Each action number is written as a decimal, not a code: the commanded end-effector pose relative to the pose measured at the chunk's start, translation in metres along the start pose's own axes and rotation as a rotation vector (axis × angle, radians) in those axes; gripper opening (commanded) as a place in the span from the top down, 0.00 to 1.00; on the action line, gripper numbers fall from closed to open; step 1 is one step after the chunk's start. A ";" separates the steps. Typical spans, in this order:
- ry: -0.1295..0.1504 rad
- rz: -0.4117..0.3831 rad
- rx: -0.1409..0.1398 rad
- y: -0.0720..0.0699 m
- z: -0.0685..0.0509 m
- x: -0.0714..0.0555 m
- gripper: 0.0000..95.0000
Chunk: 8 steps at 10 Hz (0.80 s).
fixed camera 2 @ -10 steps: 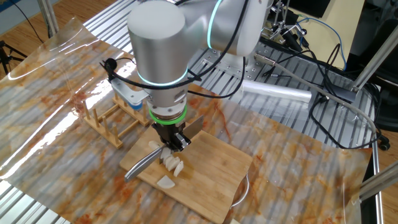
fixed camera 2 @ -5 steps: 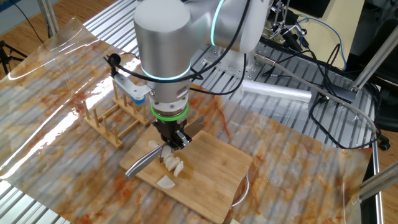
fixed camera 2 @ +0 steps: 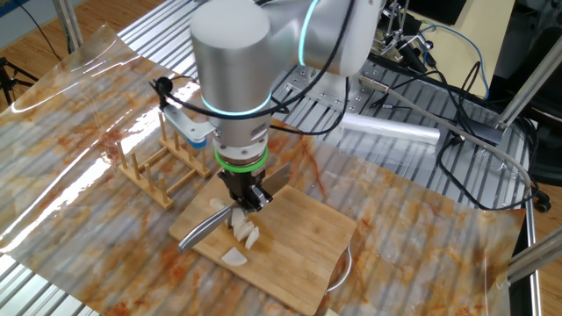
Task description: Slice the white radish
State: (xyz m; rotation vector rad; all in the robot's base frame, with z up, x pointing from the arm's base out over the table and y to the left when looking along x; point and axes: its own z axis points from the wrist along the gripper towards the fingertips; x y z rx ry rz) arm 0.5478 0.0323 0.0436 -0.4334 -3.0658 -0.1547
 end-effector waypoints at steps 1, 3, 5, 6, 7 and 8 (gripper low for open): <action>0.021 0.021 -0.002 0.003 -0.010 0.001 1.00; 0.044 0.023 0.010 0.002 -0.026 0.003 1.00; 0.052 0.006 0.028 0.000 -0.038 0.005 1.00; 0.051 -0.019 0.056 -0.003 -0.045 0.004 1.00; 0.049 -0.023 0.056 -0.004 -0.045 0.004 1.00; 0.042 -0.044 0.071 -0.008 -0.044 0.002 1.00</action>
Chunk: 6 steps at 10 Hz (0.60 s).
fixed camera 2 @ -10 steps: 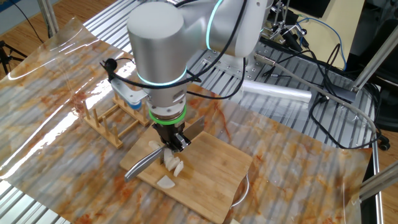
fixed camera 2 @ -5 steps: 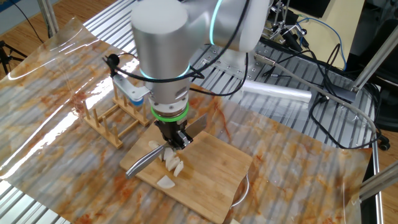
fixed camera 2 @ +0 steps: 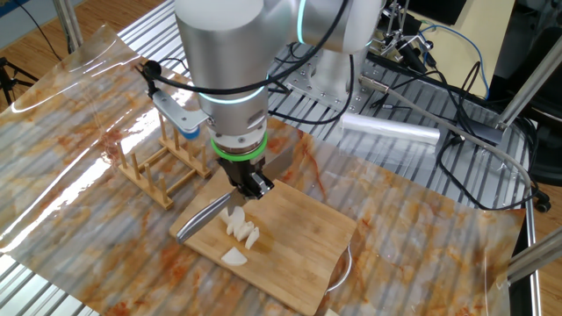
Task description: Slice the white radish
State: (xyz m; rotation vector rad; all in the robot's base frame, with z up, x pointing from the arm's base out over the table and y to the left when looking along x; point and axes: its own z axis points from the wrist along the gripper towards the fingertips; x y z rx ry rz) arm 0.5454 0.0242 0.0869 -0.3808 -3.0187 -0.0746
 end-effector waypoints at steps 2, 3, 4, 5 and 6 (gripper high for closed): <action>-0.010 -0.028 0.009 -0.008 0.001 -0.003 1.00; -0.010 -0.032 0.008 -0.009 0.002 -0.003 1.00; -0.010 -0.027 0.002 -0.010 0.004 -0.003 1.00; -0.013 -0.026 0.000 -0.009 0.005 -0.003 1.00; -0.017 -0.025 0.000 -0.009 0.006 -0.002 1.00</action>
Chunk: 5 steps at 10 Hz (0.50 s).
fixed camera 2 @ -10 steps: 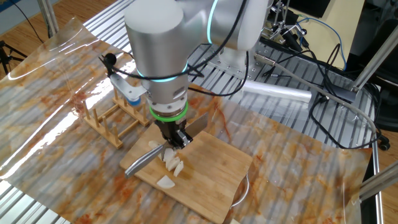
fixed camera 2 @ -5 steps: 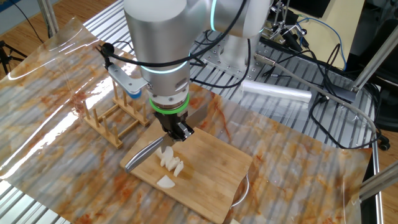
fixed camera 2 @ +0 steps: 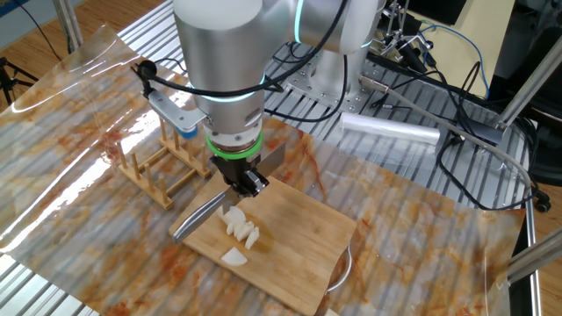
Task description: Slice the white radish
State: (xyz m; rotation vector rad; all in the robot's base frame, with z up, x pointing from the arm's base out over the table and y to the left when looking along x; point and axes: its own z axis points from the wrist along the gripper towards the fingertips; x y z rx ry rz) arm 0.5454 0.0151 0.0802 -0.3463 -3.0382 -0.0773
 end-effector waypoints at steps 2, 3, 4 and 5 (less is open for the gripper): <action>-0.002 -0.002 0.003 0.000 0.001 0.001 1.00; -0.002 -0.003 0.004 0.000 0.002 0.000 1.00; -0.002 -0.003 0.001 0.001 0.005 -0.001 1.00; -0.006 -0.003 -0.006 0.003 0.013 -0.002 1.00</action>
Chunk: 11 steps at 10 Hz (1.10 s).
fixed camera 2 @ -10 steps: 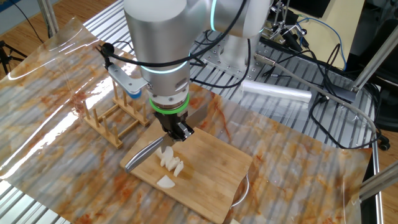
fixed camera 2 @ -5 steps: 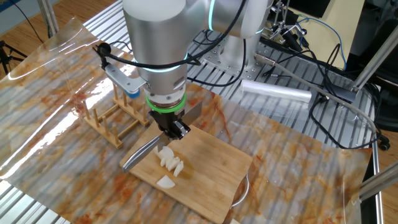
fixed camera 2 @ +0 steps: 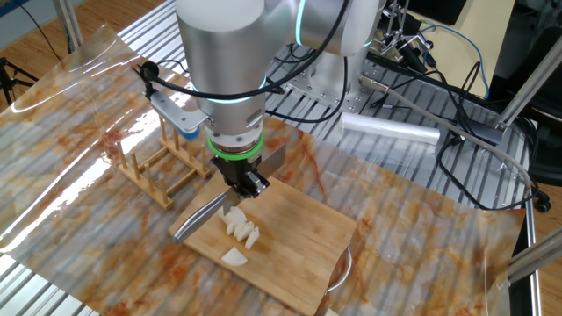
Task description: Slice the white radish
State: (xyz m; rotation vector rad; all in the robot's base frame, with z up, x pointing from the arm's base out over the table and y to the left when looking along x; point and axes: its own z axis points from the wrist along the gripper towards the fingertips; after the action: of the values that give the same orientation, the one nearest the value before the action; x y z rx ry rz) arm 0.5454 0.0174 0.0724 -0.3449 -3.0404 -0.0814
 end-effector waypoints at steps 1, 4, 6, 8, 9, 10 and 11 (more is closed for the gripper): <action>-0.016 -0.003 -0.016 0.004 0.022 -0.004 1.00; -0.022 0.001 -0.019 0.005 0.030 -0.005 1.00; -0.024 0.005 -0.014 0.005 0.029 -0.005 1.00; -0.021 0.002 0.003 0.003 0.020 -0.003 1.00; -0.021 0.001 0.011 0.003 0.017 -0.003 1.00; -0.020 0.001 0.013 0.003 0.016 -0.002 1.00; -0.022 0.002 0.009 0.002 0.017 -0.003 1.00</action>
State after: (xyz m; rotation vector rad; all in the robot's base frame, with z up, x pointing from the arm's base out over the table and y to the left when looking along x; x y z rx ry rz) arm 0.5462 0.0198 0.0520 -0.3545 -3.0637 -0.0682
